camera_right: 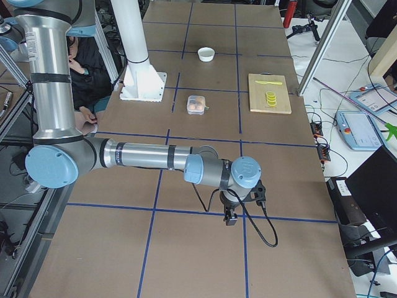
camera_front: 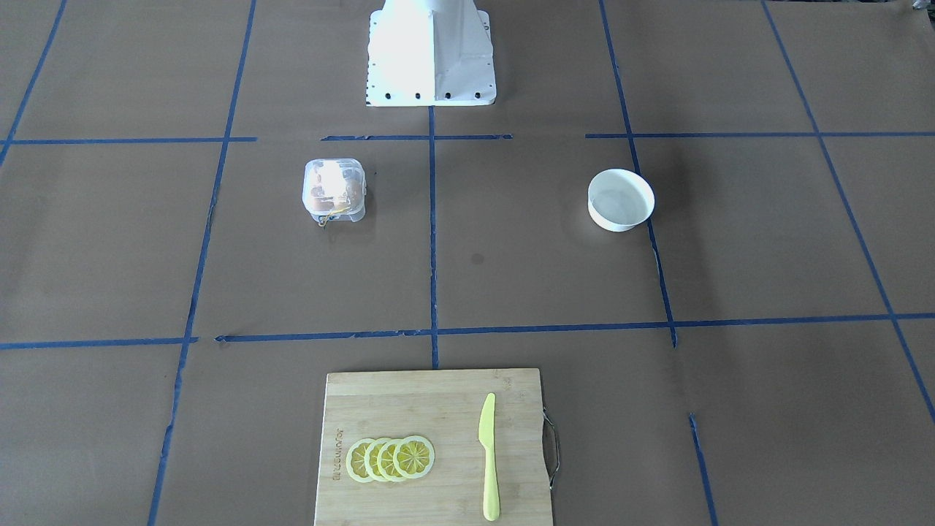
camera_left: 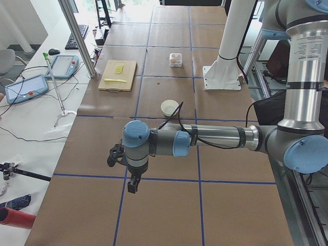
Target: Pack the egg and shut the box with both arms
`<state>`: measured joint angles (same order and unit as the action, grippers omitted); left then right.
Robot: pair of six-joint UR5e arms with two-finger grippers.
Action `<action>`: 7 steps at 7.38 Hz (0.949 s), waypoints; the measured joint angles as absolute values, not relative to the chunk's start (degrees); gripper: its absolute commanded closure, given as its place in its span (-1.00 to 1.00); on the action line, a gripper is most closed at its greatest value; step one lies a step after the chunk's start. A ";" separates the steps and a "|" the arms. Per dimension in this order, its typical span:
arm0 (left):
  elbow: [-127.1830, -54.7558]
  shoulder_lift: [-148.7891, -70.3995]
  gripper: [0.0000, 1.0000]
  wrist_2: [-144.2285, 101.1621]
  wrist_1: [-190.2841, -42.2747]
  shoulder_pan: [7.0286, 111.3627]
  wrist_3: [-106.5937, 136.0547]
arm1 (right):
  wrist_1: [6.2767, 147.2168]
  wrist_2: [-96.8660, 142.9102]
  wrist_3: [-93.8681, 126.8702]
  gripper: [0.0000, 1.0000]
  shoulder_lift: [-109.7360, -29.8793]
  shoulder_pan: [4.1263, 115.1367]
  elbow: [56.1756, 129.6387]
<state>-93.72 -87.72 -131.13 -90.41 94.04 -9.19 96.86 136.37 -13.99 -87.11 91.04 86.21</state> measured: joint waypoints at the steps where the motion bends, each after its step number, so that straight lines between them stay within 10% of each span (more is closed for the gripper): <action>1: -93.83 -87.38 -1.00 -131.90 -90.46 93.07 -6.67 | 96.86 136.60 -13.91 -1.00 -87.49 91.23 86.21; 7: -95.08 -86.83 -1.00 -132.28 -90.72 88.80 -4.47 | 96.77 136.88 -13.98 -1.00 -88.17 91.63 86.22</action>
<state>-95.08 -86.83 -132.28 -90.72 88.80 -4.47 96.77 136.88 -13.98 -88.17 91.63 86.22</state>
